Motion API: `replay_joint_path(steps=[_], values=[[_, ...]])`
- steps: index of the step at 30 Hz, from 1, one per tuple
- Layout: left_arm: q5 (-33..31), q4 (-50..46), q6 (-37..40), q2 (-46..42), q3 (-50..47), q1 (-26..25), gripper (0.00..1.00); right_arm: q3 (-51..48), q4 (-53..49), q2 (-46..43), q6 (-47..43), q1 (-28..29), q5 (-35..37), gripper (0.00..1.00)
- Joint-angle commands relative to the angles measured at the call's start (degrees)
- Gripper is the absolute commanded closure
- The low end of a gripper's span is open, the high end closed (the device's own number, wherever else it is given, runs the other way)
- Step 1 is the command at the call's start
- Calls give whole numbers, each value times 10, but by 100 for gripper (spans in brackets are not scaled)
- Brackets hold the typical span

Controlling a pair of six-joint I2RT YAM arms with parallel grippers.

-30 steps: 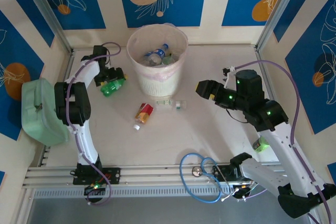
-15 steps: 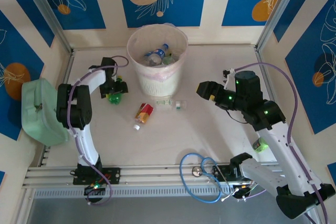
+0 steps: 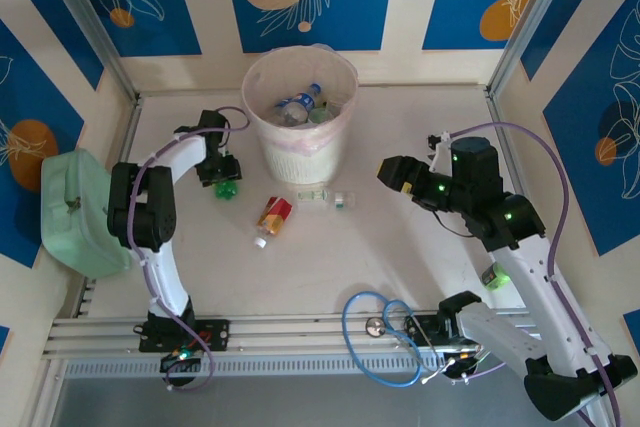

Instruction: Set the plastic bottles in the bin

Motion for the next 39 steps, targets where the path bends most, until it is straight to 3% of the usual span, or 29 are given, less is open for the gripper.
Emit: replay_joint_path(steps=[1, 8, 15, 22, 32, 39], values=[[-13, -3, -11, -34, -14, -1, 54, -3, 1, -5, 0, -4, -16, 18], [-35, -23, -35, -88, -33, -1, 60, 2, -1, -5, -2, -7, -17, 19], [-56, -48, -55, -229, -48, 0, 60, 7, -13, -2, -10, -10, -14, 19], [-42, -138, -42, -318, 102, -8, 57, -6, -12, 6, -12, -16, -18, 21], [19, -223, -23, -193, 448, -123, 57, -7, -15, 8, -10, -15, -20, 22], [65, -210, -28, -77, 551, -171, 58, -14, -26, -6, -11, -15, -13, 23]])
